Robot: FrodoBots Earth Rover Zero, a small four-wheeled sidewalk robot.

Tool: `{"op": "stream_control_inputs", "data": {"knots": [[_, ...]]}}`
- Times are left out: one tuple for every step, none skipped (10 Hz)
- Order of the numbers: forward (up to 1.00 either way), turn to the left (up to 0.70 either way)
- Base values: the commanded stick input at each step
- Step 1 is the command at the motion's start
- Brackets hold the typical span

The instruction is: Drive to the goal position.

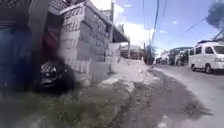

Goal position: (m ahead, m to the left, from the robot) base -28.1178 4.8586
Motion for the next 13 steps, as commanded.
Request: {"op": "stream_control_inputs", "data": {"knots": [[0.00,-0.70],[0.00,-0.70],[0.00,-0.70],[0.00,-0.70],[0.00,-0.70],[0.00,-0.70],[0.00,-0.70],[0.00,-0.70],[0.00,-0.70],[0.00,-0.70],[0.00,-0.70],[0.00,-0.70],[0.00,-0.70]]}}
